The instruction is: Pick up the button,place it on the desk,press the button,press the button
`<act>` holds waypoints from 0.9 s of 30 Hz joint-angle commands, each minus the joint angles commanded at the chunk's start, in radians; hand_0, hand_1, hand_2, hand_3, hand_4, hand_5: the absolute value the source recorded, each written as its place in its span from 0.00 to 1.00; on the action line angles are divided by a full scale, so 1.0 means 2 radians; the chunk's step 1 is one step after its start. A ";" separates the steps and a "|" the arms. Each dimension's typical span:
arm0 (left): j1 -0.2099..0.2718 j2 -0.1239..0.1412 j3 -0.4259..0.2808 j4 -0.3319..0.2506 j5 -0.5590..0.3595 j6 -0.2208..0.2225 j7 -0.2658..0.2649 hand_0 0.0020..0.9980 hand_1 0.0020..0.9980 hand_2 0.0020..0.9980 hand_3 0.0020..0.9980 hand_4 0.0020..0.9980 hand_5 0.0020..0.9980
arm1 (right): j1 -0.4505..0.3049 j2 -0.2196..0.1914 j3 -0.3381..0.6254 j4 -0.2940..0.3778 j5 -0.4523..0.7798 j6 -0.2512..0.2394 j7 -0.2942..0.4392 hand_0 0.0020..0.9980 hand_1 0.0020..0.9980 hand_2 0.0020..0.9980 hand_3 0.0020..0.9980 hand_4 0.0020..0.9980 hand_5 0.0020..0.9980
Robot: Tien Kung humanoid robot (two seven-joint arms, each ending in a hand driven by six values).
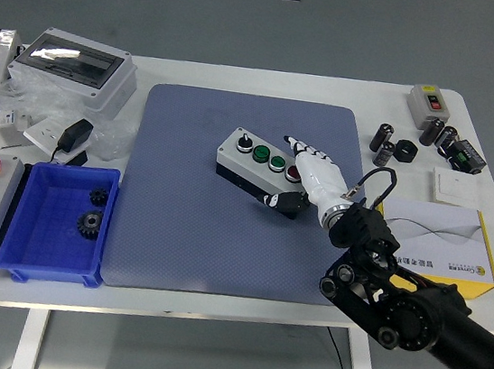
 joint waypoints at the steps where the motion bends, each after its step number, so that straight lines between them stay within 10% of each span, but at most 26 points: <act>1: 0.000 0.000 0.000 0.000 0.000 0.000 0.000 0.61 0.46 0.51 0.61 0.63 0.21 | 0.000 0.000 -0.001 -0.001 0.000 -0.002 0.000 0.67 0.85 0.95 1.00 0.98 0.33; 3: 0.000 0.000 0.001 0.000 -0.001 0.000 0.000 0.61 0.46 0.51 0.61 0.63 0.21 | 0.000 0.000 -0.004 -0.003 0.000 -0.005 0.000 0.67 0.85 0.95 1.00 0.98 0.33; 4: 0.000 0.000 0.001 0.000 -0.001 -0.001 0.000 0.61 0.46 0.51 0.61 0.63 0.21 | 0.001 0.000 -0.005 -0.004 0.000 -0.006 0.000 0.37 0.63 0.76 1.00 0.98 0.33; 9: -0.001 0.000 0.003 0.000 -0.002 -0.001 -0.001 0.61 0.46 0.51 0.61 0.63 0.21 | 0.002 0.001 -0.012 -0.009 0.001 -0.016 0.003 0.37 0.63 0.76 1.00 0.98 0.33; 10: -0.001 0.000 0.004 0.000 -0.002 -0.001 -0.002 0.61 0.46 0.51 0.61 0.64 0.22 | 0.002 0.001 -0.013 -0.009 0.001 -0.018 0.004 0.24 0.47 0.59 0.82 0.81 0.15; 15: -0.001 0.000 0.007 0.000 -0.005 -0.002 -0.004 0.61 0.46 0.51 0.61 0.64 0.22 | 0.002 0.002 -0.018 -0.011 0.002 -0.024 0.007 0.24 0.47 0.59 0.82 0.81 0.15; 16: -0.001 0.000 0.008 0.000 -0.006 -0.002 -0.004 0.61 0.46 0.51 0.61 0.64 0.21 | 0.002 0.002 -0.018 -0.012 0.001 -0.026 0.008 0.16 0.39 0.49 0.62 0.38 0.07; 27: 0.000 -0.001 0.012 0.000 -0.012 -0.002 -0.008 0.61 0.46 0.51 0.61 0.64 0.22 | -0.010 -0.031 0.007 0.041 0.033 -0.009 0.080 0.10 0.30 0.39 0.44 0.22 0.00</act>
